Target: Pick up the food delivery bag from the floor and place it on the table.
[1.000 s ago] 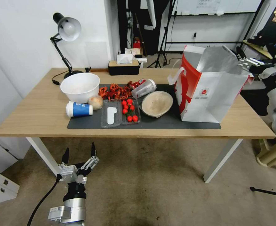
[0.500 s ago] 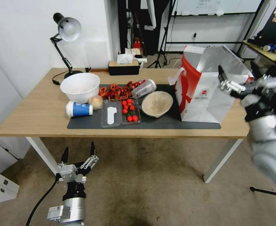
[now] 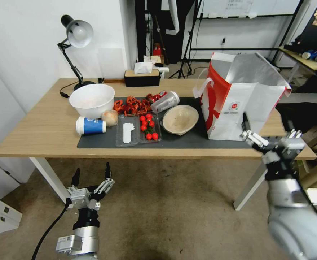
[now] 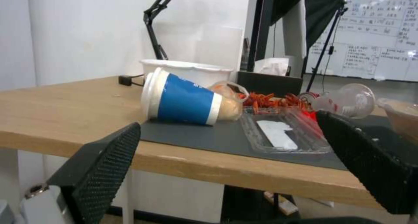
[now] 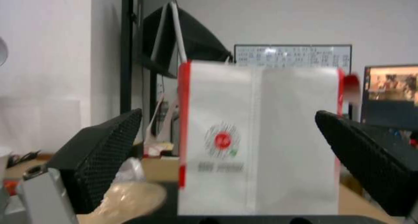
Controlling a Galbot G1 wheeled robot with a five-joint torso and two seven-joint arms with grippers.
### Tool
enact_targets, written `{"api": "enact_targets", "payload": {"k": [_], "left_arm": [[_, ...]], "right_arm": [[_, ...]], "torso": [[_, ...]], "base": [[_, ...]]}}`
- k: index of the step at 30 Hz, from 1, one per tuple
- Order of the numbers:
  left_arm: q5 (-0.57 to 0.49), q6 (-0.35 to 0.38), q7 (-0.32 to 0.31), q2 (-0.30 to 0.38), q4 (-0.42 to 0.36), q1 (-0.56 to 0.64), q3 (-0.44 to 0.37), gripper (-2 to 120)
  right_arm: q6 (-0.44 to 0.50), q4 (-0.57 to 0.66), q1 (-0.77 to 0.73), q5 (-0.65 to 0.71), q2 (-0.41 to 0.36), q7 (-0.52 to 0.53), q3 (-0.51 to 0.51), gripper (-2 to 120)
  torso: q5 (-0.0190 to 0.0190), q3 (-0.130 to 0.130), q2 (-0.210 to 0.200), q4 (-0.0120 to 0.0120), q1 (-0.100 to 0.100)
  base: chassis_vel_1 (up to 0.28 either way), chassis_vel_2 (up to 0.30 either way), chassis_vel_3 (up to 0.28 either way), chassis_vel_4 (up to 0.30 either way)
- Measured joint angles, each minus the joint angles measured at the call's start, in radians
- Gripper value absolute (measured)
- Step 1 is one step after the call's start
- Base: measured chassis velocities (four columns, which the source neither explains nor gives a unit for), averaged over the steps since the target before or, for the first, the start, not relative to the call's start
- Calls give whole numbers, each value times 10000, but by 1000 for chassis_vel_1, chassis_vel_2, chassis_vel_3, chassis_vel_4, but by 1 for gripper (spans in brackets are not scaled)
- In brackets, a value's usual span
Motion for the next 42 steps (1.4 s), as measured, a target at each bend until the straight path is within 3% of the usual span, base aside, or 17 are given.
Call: {"api": "enact_targets", "payload": {"k": [6, 14, 42], "left_arm": [[-38, 159, 37, 34, -18, 25, -6, 100], [-218, 169, 316, 60, -101, 35, -17, 100], [21, 269, 160, -75, -74, 201, -18, 100]], "right_arm": [[158, -290, -453, -717, 651, -128, -795, 100], [219, -665, -333, -1253, 953, -53, -1484, 100], [134, -1088, -363, -1440, 1097, -219, -1975, 100]], "torso": [[2, 0, 0, 2, 1], [2, 0, 0, 2, 0], [2, 0, -2, 1, 2]], "base": [[0, 0, 0, 0], [0, 0, 0, 0], [0, 0, 0, 0]]}}
